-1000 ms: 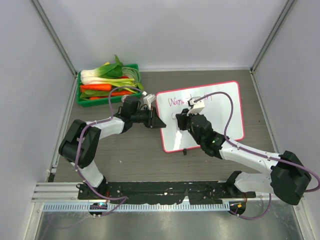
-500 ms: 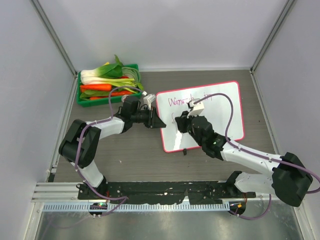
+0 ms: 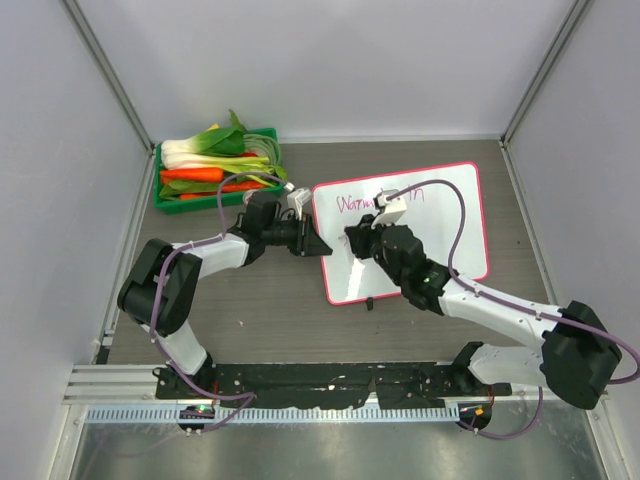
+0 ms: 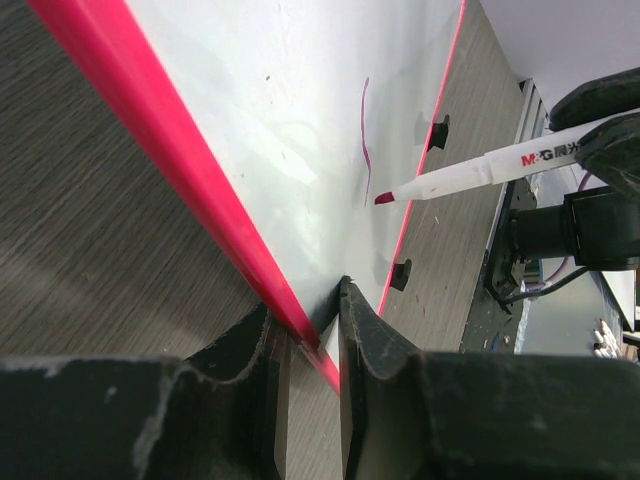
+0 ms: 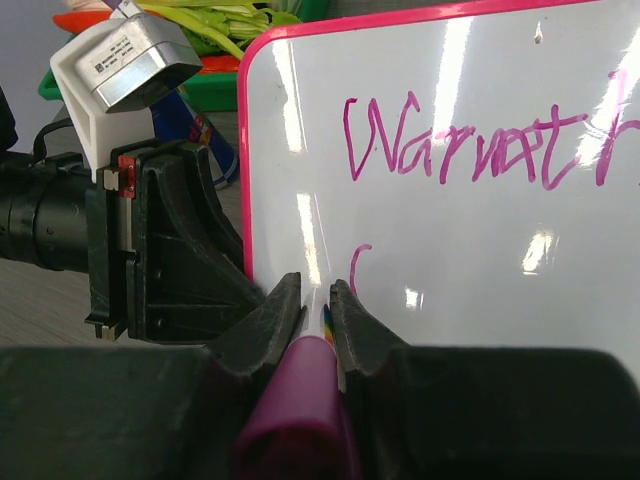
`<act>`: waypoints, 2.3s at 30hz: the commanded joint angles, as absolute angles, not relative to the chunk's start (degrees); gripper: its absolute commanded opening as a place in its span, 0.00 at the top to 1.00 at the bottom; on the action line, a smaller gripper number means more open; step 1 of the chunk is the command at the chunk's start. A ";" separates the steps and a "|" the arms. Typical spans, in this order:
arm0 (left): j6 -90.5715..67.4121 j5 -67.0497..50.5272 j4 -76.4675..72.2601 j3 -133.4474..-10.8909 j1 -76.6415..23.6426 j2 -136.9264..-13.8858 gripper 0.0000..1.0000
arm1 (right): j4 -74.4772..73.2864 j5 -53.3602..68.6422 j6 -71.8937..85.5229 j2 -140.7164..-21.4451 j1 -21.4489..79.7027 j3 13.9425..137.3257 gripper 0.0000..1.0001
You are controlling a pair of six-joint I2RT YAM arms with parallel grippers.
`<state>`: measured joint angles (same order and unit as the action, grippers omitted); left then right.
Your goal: Write a sentence on the whiteboard
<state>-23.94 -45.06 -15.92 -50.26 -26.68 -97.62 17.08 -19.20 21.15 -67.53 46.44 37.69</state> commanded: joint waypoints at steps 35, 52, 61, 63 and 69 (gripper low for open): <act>-16.70 -39.38 -10.46 -49.57 -28.30 -99.93 1.00 | 17.67 -23.47 18.37 -64.34 43.07 39.73 0.98; -16.61 -39.38 -10.28 -49.66 -28.39 -99.93 1.00 | 17.75 -25.40 18.72 -68.12 42.98 38.15 0.99; -16.61 -39.38 -10.37 -49.66 -28.39 -99.84 1.00 | 16.18 -26.10 18.90 -67.24 42.98 37.44 0.99; -16.61 -39.46 -10.28 -49.66 -28.30 -99.93 1.00 | 16.08 -25.75 18.90 -67.06 42.89 37.09 0.98; -16.61 -39.46 -10.28 -49.66 -28.30 -100.02 1.00 | 15.65 -24.52 19.07 -66.62 42.98 36.39 0.99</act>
